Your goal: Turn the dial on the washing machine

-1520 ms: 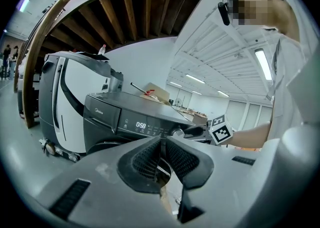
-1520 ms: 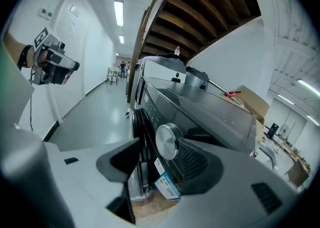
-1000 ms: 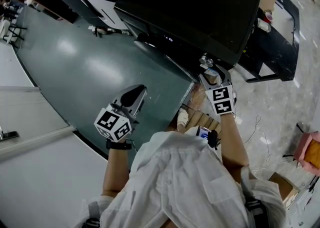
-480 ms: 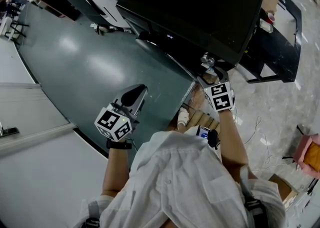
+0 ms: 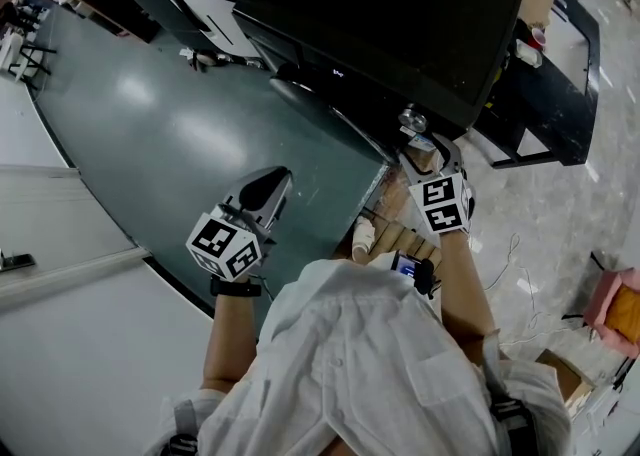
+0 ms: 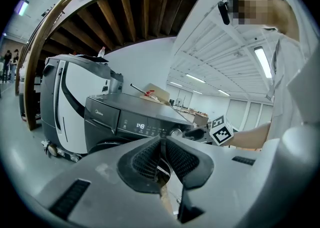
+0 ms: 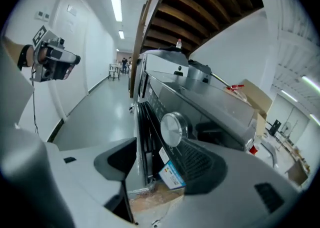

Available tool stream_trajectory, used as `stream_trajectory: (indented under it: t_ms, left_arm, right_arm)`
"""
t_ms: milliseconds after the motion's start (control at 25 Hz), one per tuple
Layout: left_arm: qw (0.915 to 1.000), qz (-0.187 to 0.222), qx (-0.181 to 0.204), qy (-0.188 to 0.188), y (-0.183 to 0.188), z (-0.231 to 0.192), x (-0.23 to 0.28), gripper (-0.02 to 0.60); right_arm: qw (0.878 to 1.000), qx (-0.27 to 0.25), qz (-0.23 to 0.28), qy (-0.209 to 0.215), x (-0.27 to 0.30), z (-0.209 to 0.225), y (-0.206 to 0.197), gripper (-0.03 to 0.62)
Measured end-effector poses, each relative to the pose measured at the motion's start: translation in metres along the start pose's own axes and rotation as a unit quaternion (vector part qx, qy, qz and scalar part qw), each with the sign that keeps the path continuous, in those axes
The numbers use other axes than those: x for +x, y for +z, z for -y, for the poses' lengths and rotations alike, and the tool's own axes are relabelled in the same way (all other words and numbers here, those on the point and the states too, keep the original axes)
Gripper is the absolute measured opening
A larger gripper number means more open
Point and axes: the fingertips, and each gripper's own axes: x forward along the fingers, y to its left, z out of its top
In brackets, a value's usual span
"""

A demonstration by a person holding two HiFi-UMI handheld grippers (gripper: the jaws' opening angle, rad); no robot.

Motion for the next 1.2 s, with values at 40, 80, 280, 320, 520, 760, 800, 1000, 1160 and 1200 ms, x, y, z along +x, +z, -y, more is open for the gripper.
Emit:
stream_trajectory:
  t_ms: [40, 80, 280, 320, 520, 760, 800, 1000, 1160, 1200]
  left_arm:
    - [1.0000, 0.001, 0.000, 0.000, 0.000, 0.000, -0.001, 0.037]
    - [1.0000, 0.001, 0.000, -0.001, 0.000, 0.000, -0.001, 0.037]
    - [1.0000, 0.003, 0.003, -0.004, 0.001, 0.005, -0.003, 0.037]
    - [1.0000, 0.003, 0.004, -0.003, 0.002, 0.005, -0.005, 0.037]
    - [0.9999, 0.004, 0.002, 0.010, 0.002, -0.001, -0.015, 0.037]
    - [0.9999, 0.004, -0.002, 0.010, 0.000, 0.000, -0.015, 0.037]
    - [0.9999, 0.005, -0.002, 0.009, 0.000, 0.001, -0.014, 0.037]
    - [0.9999, 0.008, -0.002, 0.008, -0.001, 0.001, -0.014, 0.037]
    - [1.0000, 0.007, -0.003, 0.005, -0.002, 0.003, -0.012, 0.037]
    - [1.0000, 0.007, -0.002, 0.004, -0.002, 0.004, -0.012, 0.037]
  right_arm:
    - [1.000, -0.012, 0.008, -0.004, -0.002, 0.001, 0.007, 0.282]
    - [1.000, -0.022, 0.017, -0.005, -0.004, 0.002, 0.016, 0.279]
    - [0.997, -0.057, 0.046, 0.020, 0.009, -0.004, 0.049, 0.276]
    - [0.997, -0.058, 0.050, 0.025, 0.012, -0.005, 0.053, 0.273]
    - [0.995, -0.086, 0.048, 0.035, 0.022, -0.012, 0.059, 0.268]
    - [0.993, -0.105, 0.047, 0.013, 0.022, -0.012, 0.053, 0.267]
    - [0.994, -0.100, 0.049, 0.013, 0.021, -0.011, 0.053, 0.267]
    - [0.996, -0.076, 0.053, 0.002, 0.013, -0.004, 0.045, 0.267]
    - [0.997, -0.056, 0.050, -0.002, 0.010, -0.002, 0.040, 0.279]
    - [0.998, -0.048, 0.049, -0.004, 0.008, -0.001, 0.039, 0.279]
